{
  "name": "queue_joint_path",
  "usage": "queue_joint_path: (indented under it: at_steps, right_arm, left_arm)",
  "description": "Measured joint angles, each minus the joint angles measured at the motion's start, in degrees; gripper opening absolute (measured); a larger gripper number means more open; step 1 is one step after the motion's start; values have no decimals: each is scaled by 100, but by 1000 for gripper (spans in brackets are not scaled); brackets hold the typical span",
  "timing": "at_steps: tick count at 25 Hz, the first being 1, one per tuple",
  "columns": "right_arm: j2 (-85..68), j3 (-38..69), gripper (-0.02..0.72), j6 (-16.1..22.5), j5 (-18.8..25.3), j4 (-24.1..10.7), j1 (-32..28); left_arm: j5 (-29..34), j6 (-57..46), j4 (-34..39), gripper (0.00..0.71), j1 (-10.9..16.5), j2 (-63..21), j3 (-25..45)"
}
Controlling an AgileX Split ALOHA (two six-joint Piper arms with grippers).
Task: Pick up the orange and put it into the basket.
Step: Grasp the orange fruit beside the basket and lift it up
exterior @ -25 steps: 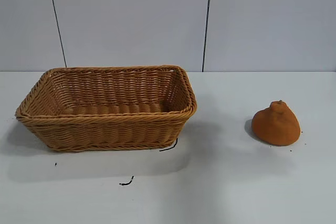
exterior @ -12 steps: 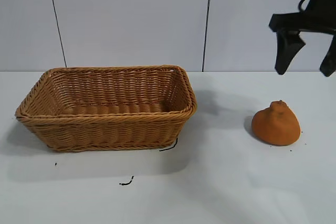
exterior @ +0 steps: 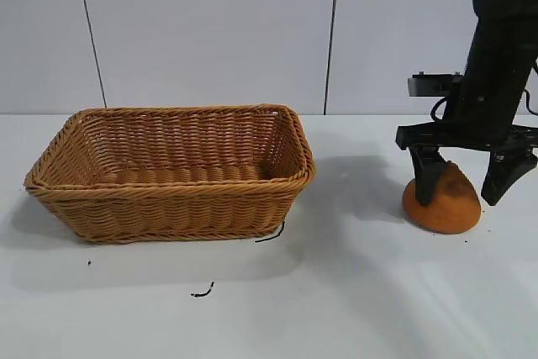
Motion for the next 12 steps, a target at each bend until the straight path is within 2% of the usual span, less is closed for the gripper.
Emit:
queue_joint_path:
  at_steps: [1,5,6,12]
  right_arm:
    - [0,0,365,0,0,0,0]
    - [-11,-32,39,-23,24,-20,0]
    - [-28,-67,13,-36,55,-25,0]
    - [-361,-810,14,-220,567,-54,0]
  left_arm:
    - [0,0,0,639,0,0,0]
    - [0,0,0,639,0,0,0]
    - [0,0,0,639,0,0,0]
    - [0,0,0,639,0,0,0]
